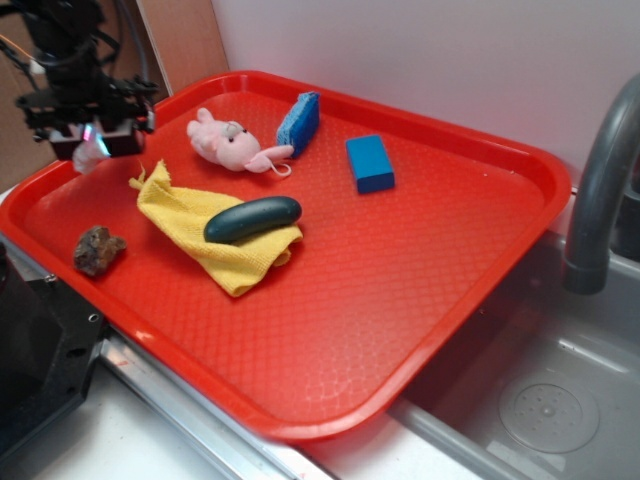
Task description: Grab the white paper.
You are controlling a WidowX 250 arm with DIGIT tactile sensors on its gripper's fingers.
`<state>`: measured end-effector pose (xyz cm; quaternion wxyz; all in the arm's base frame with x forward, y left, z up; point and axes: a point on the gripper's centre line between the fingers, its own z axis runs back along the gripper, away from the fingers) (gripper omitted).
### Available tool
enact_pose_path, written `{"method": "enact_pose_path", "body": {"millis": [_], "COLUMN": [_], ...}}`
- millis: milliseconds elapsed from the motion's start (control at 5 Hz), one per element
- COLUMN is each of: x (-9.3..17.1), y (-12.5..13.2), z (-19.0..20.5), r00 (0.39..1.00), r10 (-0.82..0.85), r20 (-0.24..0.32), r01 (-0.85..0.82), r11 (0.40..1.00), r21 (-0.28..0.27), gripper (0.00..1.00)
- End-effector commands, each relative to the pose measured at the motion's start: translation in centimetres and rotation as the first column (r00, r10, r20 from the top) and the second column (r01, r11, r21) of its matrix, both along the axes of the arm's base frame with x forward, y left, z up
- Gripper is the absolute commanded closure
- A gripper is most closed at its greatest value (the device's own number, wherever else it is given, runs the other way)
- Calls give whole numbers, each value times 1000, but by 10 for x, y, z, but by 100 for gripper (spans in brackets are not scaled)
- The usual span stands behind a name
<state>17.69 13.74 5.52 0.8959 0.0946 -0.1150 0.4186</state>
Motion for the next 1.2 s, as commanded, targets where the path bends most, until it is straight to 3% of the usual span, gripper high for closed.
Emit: {"method": "enact_pose_path", "body": {"millis": [0,200,400,600,800,1000], "x": [-1,6,19,49,23,23], "y": [-52,-88,-105,-115,-125,-130], "z": [111,161,178,187,184,178], "r00": [972,916,848,708,665,625], "r10": [-234,-397,-526,-702,-734,-762], "r20": [28,56,58,78,139,171], "r01": [231,397,529,701,745,781], "r11": [970,918,847,684,638,606], "r21": [73,-3,-58,-200,-196,-154], "gripper": [100,100,100,100,100,100]}}
